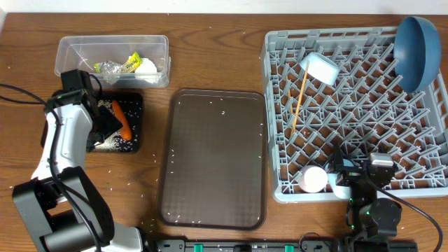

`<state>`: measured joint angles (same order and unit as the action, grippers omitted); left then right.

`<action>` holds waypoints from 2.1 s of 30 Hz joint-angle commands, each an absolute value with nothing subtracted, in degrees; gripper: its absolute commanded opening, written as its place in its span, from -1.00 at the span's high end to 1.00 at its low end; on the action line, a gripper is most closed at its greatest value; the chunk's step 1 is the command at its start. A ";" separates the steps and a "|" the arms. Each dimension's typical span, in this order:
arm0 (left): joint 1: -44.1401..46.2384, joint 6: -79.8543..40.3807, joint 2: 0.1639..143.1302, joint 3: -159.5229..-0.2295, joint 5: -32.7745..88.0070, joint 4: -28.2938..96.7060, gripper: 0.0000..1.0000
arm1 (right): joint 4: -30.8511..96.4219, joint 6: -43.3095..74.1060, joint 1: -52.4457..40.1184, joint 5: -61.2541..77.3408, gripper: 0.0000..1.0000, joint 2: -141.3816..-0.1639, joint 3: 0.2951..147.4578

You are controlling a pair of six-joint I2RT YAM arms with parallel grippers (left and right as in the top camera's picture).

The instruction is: Sort waste into correct bins and load items into the dishwasher rack

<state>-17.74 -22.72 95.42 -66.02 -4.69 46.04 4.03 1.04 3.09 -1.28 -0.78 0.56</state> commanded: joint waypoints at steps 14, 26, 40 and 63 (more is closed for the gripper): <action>-17.93 -23.24 95.48 -65.84 -4.99 46.13 -0.29 | 4.10 1.02 2.17 -1.21 -0.99 -0.27 0.32; -17.93 -23.24 95.48 -65.84 -4.99 46.13 -0.29 | 4.10 1.02 2.17 -1.21 -0.98 -0.27 0.32; -16.86 -23.24 82.70 -65.82 -4.97 46.85 -0.29 | 4.10 1.02 2.17 -1.21 -0.98 -0.27 0.32; -8.91 -7.09 28.18 -4.95 7.09 -17.54 -0.29 | 4.10 1.02 2.17 -1.21 -0.99 -0.27 0.32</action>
